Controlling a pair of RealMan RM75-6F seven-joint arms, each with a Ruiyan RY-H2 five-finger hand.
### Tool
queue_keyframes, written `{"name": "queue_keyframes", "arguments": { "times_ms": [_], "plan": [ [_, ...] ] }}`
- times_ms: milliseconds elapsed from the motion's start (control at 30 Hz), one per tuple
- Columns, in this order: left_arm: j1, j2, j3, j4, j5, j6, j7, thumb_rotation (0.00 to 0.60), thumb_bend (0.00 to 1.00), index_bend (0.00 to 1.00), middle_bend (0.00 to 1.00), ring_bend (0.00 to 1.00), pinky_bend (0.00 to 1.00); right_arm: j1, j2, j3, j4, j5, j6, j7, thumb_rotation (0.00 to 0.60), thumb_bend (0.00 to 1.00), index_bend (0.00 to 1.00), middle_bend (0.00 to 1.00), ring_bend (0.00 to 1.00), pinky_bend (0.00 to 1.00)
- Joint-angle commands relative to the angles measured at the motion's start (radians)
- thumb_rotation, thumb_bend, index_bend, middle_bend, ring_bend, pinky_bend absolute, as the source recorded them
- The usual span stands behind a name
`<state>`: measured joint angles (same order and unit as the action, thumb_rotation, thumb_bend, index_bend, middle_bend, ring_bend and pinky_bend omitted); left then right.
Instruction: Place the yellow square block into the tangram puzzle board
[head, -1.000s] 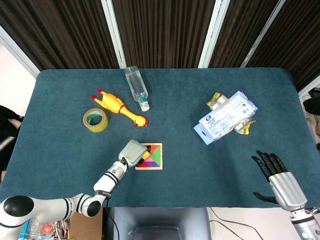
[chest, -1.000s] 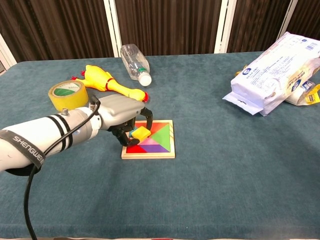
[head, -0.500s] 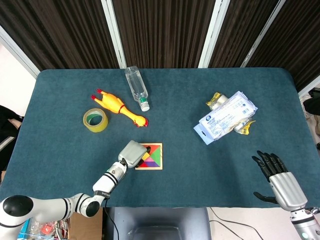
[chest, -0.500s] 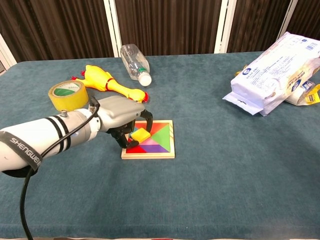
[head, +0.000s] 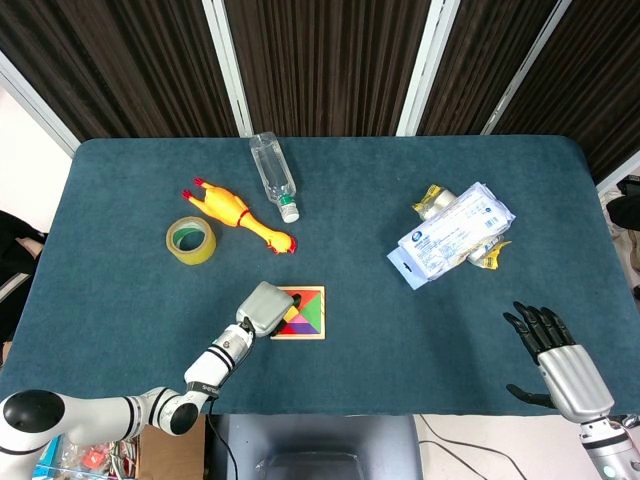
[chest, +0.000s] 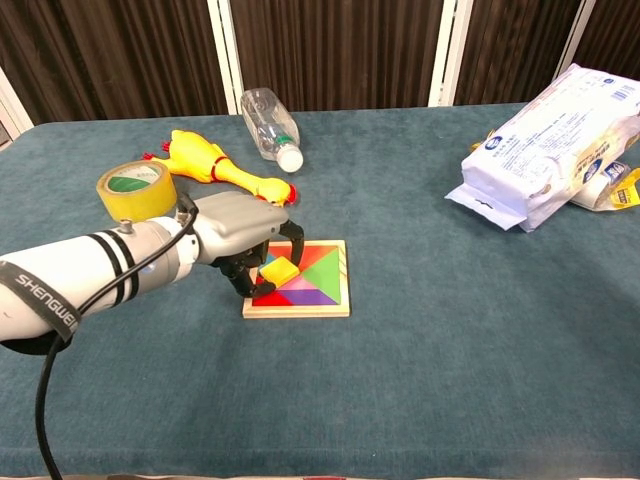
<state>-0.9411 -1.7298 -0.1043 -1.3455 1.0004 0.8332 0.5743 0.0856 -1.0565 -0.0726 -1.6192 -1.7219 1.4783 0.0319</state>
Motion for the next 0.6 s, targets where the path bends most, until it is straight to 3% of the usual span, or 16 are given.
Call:
{"name": "queue_keyframes", "arguments": {
  "times_ms": [33,600],
  "plan": [
    [0.0,0.001,0.001,-0.001,-0.002,0.002,0.003,0.6,0.37,0.5,1.0,1.0,1.0,0.0,0.0,0.0,0.0,0.0,0.0,-0.001,0.6,0.16,0.0,0.0,0.0,0.0],
    [-0.004,0.008,0.006,-0.007,-0.018,-0.009,0.005,0.6,0.37,0.44,1.0,1.0,1.0,-0.001,0.001,0.0,0.001,-0.001,0.003,0.003,0.6,0.16,0.0,0.0,0.0,0.0]
  ]
}}
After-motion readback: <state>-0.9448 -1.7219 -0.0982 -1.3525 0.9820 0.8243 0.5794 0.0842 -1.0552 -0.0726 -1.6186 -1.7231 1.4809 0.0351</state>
